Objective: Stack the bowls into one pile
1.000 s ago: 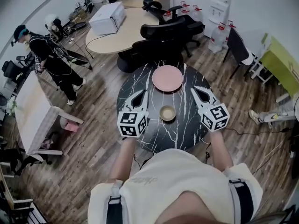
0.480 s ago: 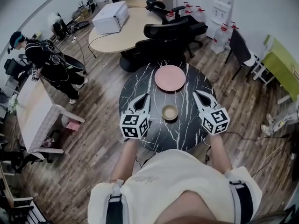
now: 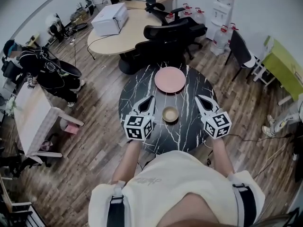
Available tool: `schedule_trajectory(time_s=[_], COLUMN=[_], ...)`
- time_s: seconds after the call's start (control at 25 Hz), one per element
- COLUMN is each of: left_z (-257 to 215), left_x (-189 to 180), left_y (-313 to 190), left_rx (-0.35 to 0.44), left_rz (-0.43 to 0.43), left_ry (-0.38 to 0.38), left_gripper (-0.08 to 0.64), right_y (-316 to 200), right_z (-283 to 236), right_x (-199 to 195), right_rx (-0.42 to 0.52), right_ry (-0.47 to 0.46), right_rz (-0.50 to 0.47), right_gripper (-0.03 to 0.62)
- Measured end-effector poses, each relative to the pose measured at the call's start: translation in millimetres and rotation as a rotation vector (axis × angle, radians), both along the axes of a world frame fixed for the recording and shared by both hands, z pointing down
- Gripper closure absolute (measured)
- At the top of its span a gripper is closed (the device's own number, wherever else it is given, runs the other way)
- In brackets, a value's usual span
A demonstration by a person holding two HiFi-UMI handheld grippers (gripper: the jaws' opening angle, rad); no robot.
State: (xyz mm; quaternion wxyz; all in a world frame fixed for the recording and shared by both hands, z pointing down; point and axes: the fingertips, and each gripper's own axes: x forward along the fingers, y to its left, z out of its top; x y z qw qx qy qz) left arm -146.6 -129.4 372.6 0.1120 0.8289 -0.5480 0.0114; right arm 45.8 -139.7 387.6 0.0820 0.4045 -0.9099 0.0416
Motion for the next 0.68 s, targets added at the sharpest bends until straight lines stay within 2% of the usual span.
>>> schedule_trajectory(time_s=[0.2,0.68], left_z=[-2.5,-2.1], left_x=[-2.0,4.1], left_y=[-2.2,-2.3], left_rx=[0.01,0.008], left_rz=[-0.004,0.015], left_ry=[0.007,0.02], left_gripper=[0.534,0.535], right_y=[0.3,2.6], right_z=[-3.4,-3.9], right_x=[-0.4,-0.1], right_rx=[0.023,0.026], right_ry=[0.042,0.077], right_rz=[-0.004,-0.012], right_gripper=[0.587,0.586])
